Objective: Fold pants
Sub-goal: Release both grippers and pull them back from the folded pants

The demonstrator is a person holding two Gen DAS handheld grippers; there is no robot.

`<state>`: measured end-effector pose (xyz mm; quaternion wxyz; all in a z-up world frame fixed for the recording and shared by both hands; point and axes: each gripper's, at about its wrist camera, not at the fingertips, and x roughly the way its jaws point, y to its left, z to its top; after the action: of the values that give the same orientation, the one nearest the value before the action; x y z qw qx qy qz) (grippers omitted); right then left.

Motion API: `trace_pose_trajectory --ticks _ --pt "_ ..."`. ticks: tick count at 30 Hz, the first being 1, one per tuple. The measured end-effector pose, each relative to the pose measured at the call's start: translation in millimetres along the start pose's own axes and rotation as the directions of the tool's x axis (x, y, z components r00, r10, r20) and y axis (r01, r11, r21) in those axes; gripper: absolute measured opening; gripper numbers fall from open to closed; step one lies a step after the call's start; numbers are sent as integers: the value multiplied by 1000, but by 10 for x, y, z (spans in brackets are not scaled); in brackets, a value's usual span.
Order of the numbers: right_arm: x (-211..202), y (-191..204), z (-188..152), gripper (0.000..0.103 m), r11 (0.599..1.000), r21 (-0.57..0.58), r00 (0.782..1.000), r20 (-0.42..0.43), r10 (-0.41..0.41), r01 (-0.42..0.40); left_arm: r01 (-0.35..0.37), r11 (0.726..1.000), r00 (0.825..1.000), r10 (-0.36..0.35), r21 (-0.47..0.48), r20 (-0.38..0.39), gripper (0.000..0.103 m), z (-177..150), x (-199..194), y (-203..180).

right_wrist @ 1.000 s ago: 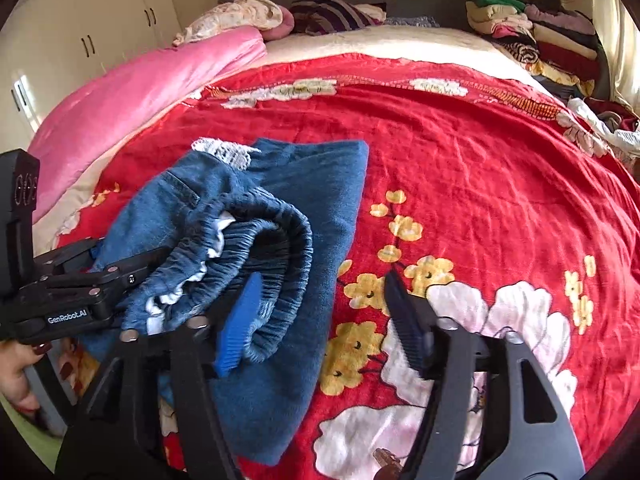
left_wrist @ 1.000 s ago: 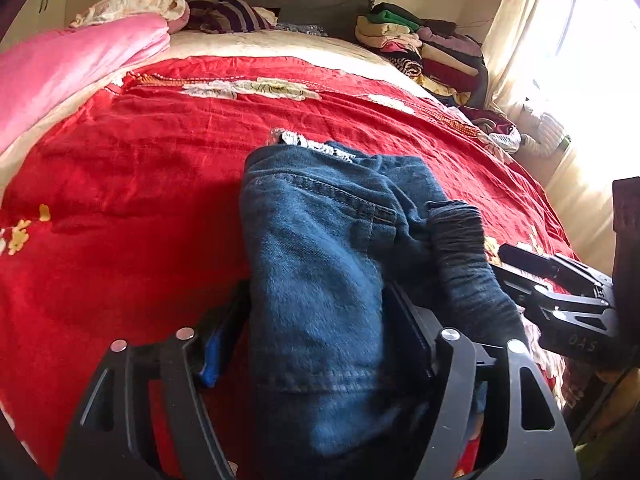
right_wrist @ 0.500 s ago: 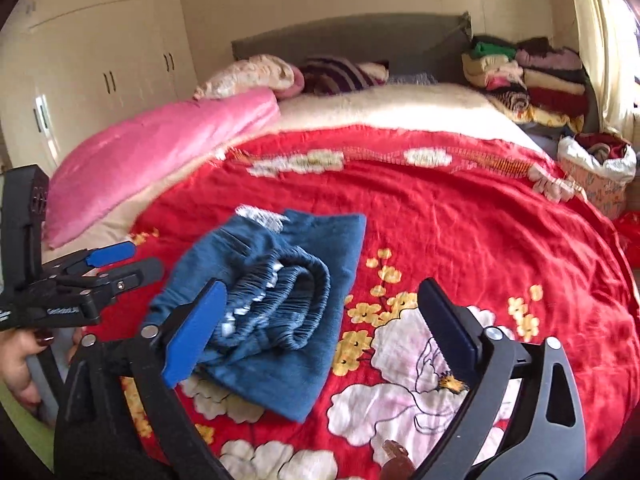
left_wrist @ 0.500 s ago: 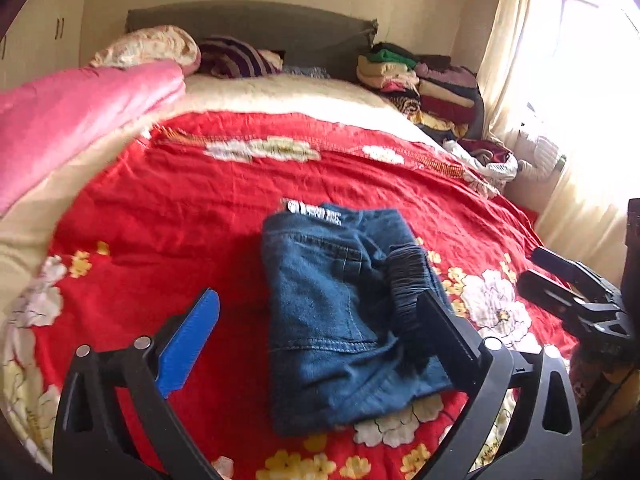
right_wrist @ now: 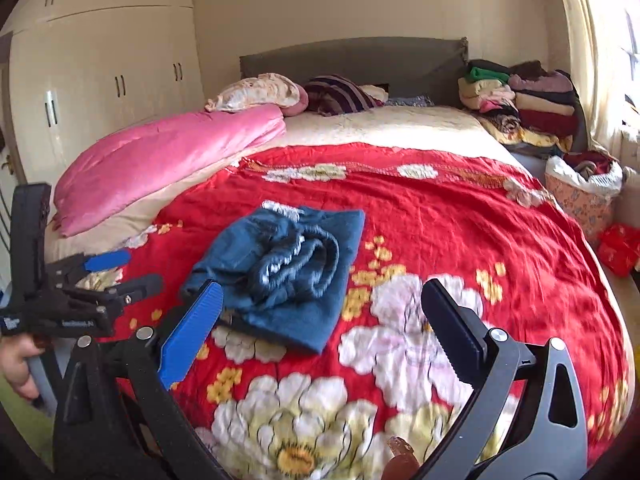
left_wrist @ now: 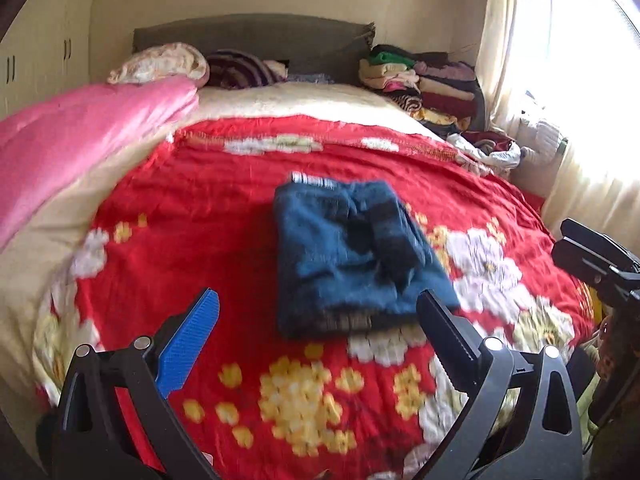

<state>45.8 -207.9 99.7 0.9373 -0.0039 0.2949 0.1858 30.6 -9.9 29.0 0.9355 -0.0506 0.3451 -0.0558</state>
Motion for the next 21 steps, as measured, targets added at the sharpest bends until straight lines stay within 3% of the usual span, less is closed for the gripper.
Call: trace_pose_trajectory --ticks 5,10,21 --pt "73 27 -295 94 999 7 998 -40 -49 49 -4 1000 1000 3 -27 -27 99 -270 88 37" --pt "294 -34 -547 94 997 31 988 -136 -67 72 -27 999 997 25 -28 -71 99 -376 219 73" --pt "285 -22 -548 94 996 24 989 -128 -79 83 -27 999 996 25 -32 -82 99 -388 238 42"
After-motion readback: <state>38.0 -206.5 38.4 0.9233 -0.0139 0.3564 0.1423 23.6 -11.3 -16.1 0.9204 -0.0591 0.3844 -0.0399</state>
